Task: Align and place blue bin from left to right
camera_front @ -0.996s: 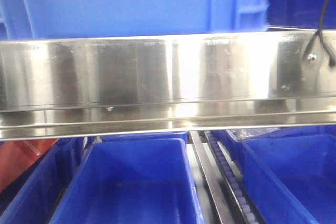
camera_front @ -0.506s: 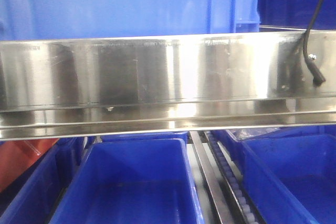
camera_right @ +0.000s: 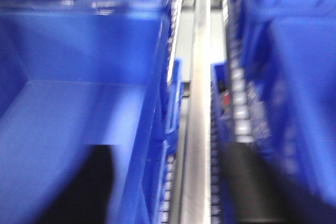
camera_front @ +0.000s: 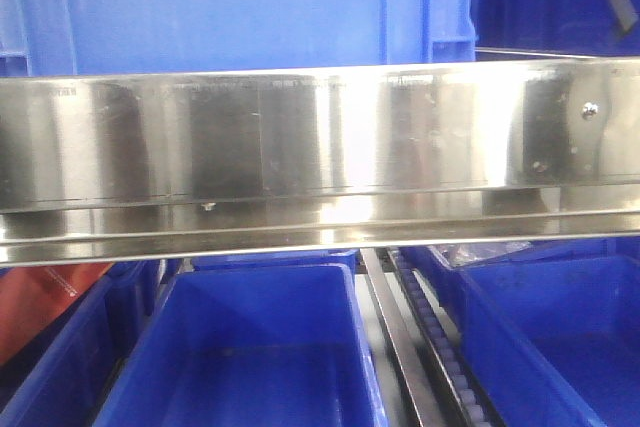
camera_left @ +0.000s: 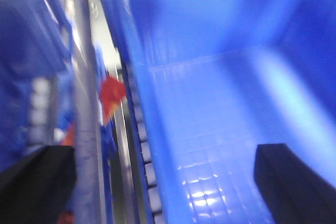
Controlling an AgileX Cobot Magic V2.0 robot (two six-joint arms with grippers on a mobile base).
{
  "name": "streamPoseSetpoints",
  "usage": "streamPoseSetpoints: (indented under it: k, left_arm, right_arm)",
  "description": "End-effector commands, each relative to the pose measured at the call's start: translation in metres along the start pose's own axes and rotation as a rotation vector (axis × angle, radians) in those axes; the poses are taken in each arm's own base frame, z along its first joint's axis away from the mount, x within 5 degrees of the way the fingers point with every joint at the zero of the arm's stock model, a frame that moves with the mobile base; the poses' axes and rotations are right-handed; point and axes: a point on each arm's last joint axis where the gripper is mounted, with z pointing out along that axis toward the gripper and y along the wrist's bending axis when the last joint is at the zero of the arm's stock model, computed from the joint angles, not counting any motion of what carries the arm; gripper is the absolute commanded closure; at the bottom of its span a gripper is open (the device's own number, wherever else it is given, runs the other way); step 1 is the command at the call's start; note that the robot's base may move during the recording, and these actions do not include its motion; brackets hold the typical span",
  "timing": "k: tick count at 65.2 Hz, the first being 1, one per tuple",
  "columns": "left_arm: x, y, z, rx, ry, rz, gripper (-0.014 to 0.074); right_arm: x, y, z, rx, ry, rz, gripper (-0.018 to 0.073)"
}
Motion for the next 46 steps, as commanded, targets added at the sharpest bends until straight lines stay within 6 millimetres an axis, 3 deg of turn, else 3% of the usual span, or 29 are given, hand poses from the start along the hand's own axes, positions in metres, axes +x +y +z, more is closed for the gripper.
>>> streamPoseSetpoints:
  k: [1, 5, 9, 15, 24, 34, 46]
  left_arm:
    - [0.001, 0.005, -0.029, -0.011, -0.009, -0.015, 0.0219]
    - [0.005, 0.008, -0.041, -0.021, 0.005, -0.022, 0.0351]
    - [0.011, 0.011, -0.051, -0.03, 0.003, -0.024, 0.0519]
    - [0.023, 0.018, -0.062, -0.05, -0.019, -0.036, 0.0703]
    - [0.055, 0.025, -0.078, -0.08, -0.042, -0.052, 0.0707]
    - [0.101, 0.028, -0.09, -0.101, -0.123, -0.058, 0.0707]
    - [0.169, 0.022, -0.097, -0.093, -0.222, -0.051, 0.0707]
  right_arm:
    - [-0.003, -0.005, -0.025, 0.017, -0.029, -0.032, 0.0515]
    - [-0.002, -0.008, -0.036, 0.031, -0.038, -0.037, 0.0652]
    - [0.0, -0.011, -0.046, 0.049, -0.051, -0.045, 0.0629]
    - [0.007, -0.015, -0.057, 0.071, -0.067, -0.06, 0.0629]
    - [0.028, -0.019, -0.073, 0.064, -0.096, -0.077, 0.063]
    - [0.065, -0.024, -0.087, 0.042, -0.15, -0.097, 0.063]
    - [0.123, -0.031, -0.103, 0.02, -0.186, -0.115, 0.063]
